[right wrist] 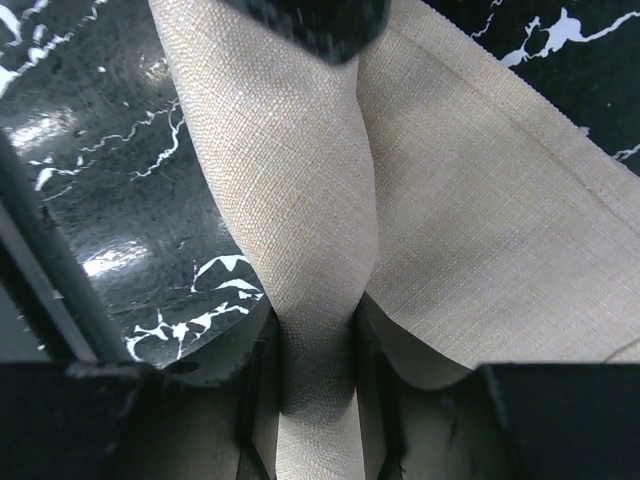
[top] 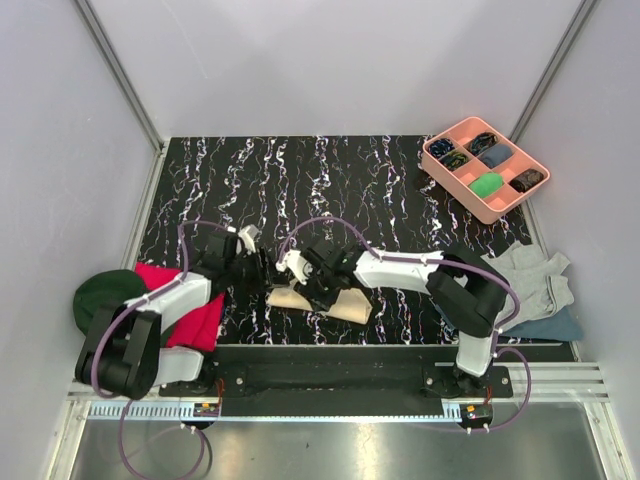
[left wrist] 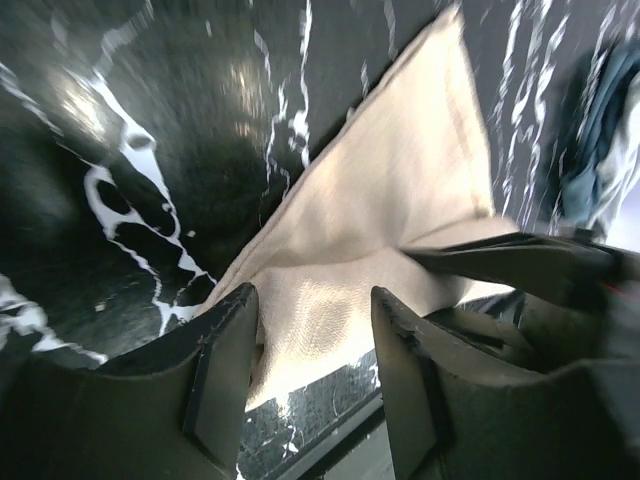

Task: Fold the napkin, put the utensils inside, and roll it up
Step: Roll the napkin with the utensil

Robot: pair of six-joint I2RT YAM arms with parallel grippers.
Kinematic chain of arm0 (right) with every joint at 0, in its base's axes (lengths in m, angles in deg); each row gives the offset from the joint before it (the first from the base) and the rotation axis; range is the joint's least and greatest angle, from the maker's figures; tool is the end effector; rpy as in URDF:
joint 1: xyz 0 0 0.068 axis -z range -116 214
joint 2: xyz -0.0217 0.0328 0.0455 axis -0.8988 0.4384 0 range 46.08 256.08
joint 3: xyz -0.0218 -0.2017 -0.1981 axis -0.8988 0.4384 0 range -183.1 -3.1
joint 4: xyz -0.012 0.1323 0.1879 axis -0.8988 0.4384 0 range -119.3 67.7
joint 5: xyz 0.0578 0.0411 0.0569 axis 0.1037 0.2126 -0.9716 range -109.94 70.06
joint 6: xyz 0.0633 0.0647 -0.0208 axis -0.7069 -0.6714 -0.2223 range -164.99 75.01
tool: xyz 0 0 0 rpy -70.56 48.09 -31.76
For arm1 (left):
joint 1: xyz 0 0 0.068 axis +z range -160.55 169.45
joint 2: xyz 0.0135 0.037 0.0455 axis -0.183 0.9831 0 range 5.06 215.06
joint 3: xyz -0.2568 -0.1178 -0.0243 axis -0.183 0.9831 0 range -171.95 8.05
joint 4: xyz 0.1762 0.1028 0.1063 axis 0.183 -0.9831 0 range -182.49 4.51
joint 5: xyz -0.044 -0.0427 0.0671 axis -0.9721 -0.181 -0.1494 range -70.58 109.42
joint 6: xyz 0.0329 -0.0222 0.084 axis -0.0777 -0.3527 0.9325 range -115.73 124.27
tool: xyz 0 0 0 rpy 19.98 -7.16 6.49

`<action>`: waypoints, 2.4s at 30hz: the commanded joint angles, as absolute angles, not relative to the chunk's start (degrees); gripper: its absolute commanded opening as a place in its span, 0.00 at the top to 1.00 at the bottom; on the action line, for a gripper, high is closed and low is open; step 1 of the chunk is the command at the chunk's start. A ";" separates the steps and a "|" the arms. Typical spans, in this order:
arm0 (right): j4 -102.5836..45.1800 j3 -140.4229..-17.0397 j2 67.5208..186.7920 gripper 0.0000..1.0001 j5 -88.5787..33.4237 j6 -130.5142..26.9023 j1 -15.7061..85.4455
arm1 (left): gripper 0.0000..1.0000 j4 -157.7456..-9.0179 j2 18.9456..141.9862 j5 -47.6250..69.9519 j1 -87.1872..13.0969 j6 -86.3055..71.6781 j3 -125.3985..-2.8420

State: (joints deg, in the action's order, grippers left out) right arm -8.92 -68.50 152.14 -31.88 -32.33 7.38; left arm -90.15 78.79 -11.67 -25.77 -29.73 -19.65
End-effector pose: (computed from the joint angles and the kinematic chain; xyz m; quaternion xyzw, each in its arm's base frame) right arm 0.1897 0.3191 0.1494 -0.5688 0.7775 0.1864 0.1929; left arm 0.2056 -0.1008 0.1546 -0.0590 0.9098 -0.3644 0.1895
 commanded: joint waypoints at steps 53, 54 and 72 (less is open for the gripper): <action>-0.28 -80.27 152.52 0.34 -53.37 -40.42 22.87 | 0.94 -84.95 80.82 -14.24 -24.70 -29.66 -14.36; -1.34 -78.35 151.38 0.34 -51.07 -40.16 21.12 | 0.94 -85.22 81.60 -14.24 -24.70 -29.75 -14.62; -11.46 -66.03 145.74 0.32 -13.43 -30.40 -2.45 | 0.94 -86.53 84.16 -14.94 -24.70 -30.45 -16.74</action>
